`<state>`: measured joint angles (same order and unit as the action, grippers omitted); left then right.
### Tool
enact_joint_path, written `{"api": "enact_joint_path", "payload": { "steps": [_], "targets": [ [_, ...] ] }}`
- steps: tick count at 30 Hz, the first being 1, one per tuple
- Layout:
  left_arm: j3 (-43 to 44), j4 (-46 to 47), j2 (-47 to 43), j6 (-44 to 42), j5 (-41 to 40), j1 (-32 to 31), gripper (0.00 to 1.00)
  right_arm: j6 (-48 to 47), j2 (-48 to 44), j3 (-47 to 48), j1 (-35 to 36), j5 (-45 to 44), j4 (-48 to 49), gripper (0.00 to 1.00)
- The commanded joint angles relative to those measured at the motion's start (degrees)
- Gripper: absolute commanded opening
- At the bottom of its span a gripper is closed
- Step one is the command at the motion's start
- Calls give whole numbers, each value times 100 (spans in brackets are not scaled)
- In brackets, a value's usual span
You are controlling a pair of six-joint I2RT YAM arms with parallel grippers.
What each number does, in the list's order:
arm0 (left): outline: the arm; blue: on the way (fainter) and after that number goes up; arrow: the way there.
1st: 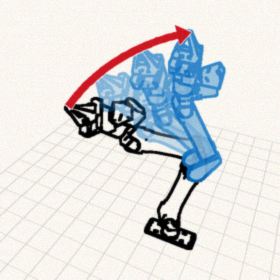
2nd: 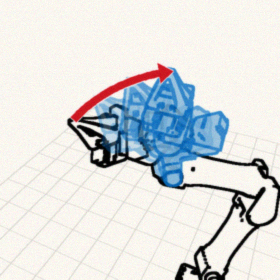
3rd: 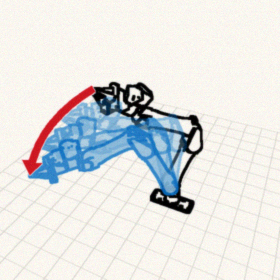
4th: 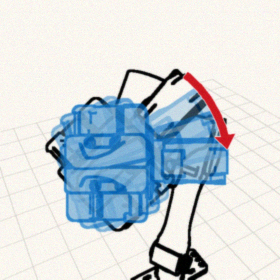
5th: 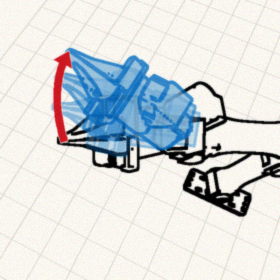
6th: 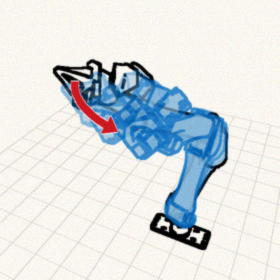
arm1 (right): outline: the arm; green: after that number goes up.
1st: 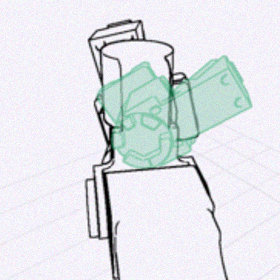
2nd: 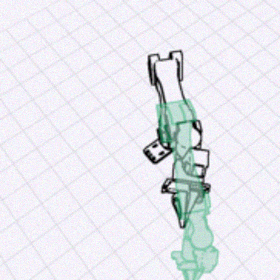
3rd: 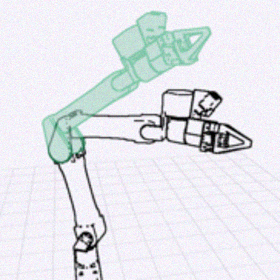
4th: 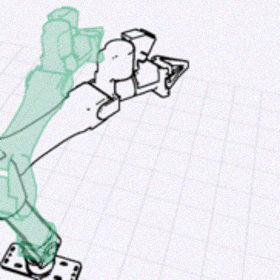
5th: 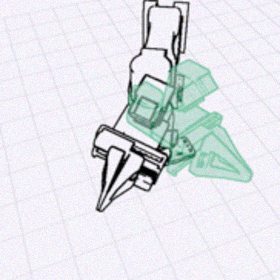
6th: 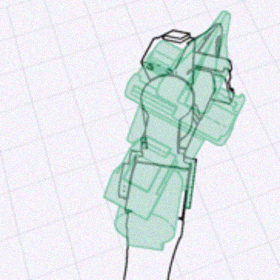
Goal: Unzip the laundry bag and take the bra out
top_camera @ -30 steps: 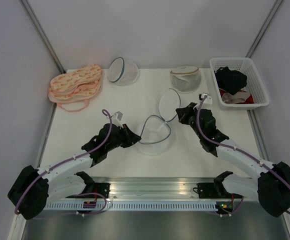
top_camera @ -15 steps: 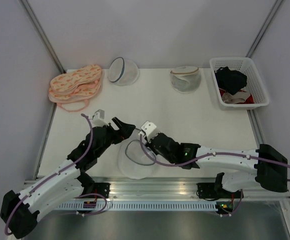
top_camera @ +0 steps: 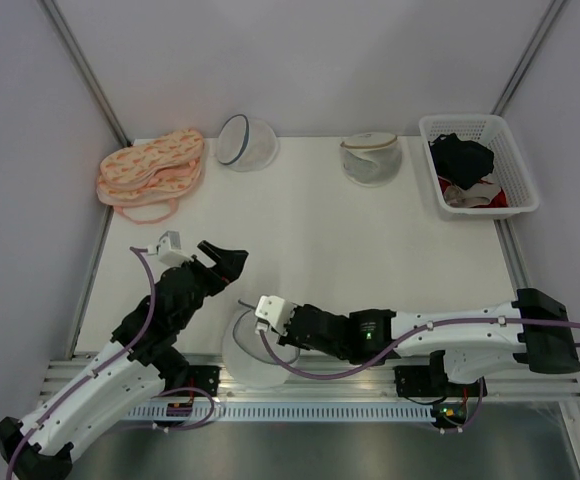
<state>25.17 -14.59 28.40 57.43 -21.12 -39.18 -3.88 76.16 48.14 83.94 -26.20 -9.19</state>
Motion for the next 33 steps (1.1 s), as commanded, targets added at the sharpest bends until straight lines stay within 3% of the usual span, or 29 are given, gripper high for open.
{"api": "enact_joint_path", "payload": {
  "steps": [1, 2, 3, 4, 5, 7, 8, 9, 12, 24, 33],
  "targets": [
    [41, -211, -98, 146, -190, 16, 99, 282, -400, 529, 131, 1475, -467, 0],
    [32, -211, -116, 137, -190, 16, 99, 369, -331, 582, 175, 1703, -583, 2],
    [32, -220, -107, 128, -173, 16, 99, 379, -269, 696, 245, 2054, -688, 10],
    [41, -220, -98, 119, -155, 16, 99, 501, -199, 758, 289, 2048, -846, 23],
    [41, -220, -81, 119, -129, 16, 99, 563, -50, 810, 333, 2100, -943, 47],
    [58, -220, -63, 84, -59, 16, 99, 695, 48, 890, 395, 2206, -1050, 73],
    [58, -211, -63, 93, -24, 16, 99, 765, 74, 873, 386, 2267, -1041, 93],
    [67, -220, -63, 67, 20, 16, 99, 801, 48, 829, 395, 2277, -1006, 98],
    [76, -246, -115, 32, 73, 16, 99, 932, -154, 732, 386, 1918, -883, 98],
    [58, -10, -11, -582, 871, 16, 100, 2759, -1243, 1389, 342, -3275, -2383, 98],
    [-73, 896, 684, -1181, 1954, 16, 100, 3060, -2570, 1180, 184, -3234, -1727, 98]
  ]
}}
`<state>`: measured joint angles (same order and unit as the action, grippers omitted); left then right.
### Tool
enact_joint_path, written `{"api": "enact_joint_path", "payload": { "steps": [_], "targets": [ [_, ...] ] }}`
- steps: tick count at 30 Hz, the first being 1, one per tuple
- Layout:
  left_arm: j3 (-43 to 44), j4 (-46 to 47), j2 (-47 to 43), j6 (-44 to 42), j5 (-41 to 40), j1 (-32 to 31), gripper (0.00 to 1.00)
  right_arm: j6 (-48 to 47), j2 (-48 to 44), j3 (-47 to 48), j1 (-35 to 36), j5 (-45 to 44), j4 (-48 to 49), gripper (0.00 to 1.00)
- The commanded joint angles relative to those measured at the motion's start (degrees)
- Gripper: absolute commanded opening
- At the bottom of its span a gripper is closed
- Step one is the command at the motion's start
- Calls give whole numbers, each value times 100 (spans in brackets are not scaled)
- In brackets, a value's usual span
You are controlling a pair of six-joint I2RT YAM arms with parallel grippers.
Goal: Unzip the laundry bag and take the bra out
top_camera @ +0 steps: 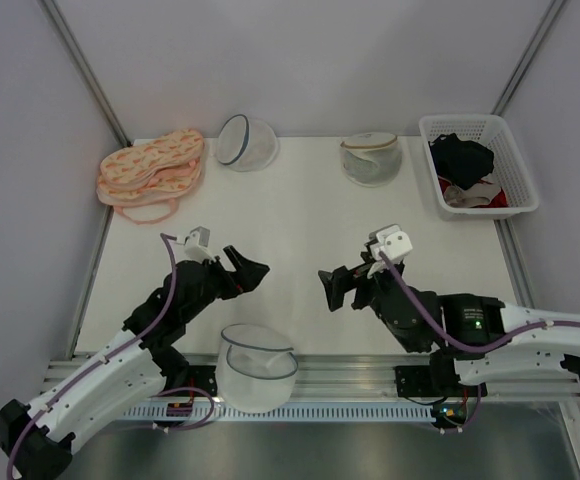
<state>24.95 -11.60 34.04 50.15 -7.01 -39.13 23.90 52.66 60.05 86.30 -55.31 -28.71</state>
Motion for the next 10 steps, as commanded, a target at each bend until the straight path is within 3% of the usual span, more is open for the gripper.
{"api": "enact_joint_path", "payload": {
  "steps": [1, 10],
  "targets": [
    [-52, 623, 155, -462, 560, 11, 100, 317, -317, -46, -52, -270, 251, 98],
    [-52, 554, 226, -410, 657, 11, 100, 440, -29, -108, -114, 293, 340, 98]
  ]
}}
